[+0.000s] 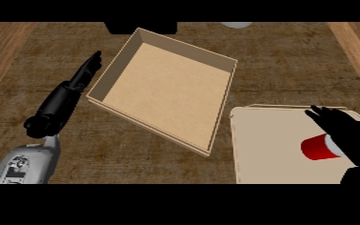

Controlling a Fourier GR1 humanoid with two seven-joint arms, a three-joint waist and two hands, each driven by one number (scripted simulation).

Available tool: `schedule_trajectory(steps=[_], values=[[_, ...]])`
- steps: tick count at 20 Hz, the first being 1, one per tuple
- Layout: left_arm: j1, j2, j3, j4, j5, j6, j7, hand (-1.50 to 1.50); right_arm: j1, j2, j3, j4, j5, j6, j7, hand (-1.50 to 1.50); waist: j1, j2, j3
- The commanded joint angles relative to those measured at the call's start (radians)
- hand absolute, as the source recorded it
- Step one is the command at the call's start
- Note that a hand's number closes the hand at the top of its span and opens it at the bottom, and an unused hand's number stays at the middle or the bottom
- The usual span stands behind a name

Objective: Pick the can from the tray and place it in the cardboard box

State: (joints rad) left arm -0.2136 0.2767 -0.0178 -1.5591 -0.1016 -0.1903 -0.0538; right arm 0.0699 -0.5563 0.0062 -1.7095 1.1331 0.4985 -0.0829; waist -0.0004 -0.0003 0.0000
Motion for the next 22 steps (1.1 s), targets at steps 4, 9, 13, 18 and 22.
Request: schedule_trajectory(steps=[4, 9, 13, 18, 22], values=[[0.005, -0.023, 0.015, -0.002, -0.009, -0.019, -0.006, 0.0, -0.027, -0.024, 0.004, 0.128, 0.041, -0.116, -0.165, 1.5, 0.0, 0.0, 0.0], [0.009, 0.021, 0.059, -0.059, 0.014, -0.058, 0.026, 0.0, -0.038, 0.04, 0.051, 0.174, 0.111, -0.275, -0.193, 1.5, 0.004, 0.0, 0.0], [0.009, -0.001, 0.065, 0.059, -0.018, -0.053, -0.083, 0.0, -0.022, 0.021, 0.011, 0.145, 0.101, -0.326, -0.269, 1.5, -0.002, 0.001, 0.0], [-0.025, -0.021, 0.032, 0.033, -0.034, -0.04, -0.019, 0.0, -0.111, 0.267, 0.292, -0.007, 0.179, -0.239, -0.133, 1.5, 0.026, 0.002, -0.002], [-0.054, -0.047, -0.024, 0.018, -0.03, -0.072, -0.033, 0.0, -0.19, 0.497, 0.507, 0.037, 0.181, -0.21, -0.124, 1.5, 0.151, 0.026, -0.003]])
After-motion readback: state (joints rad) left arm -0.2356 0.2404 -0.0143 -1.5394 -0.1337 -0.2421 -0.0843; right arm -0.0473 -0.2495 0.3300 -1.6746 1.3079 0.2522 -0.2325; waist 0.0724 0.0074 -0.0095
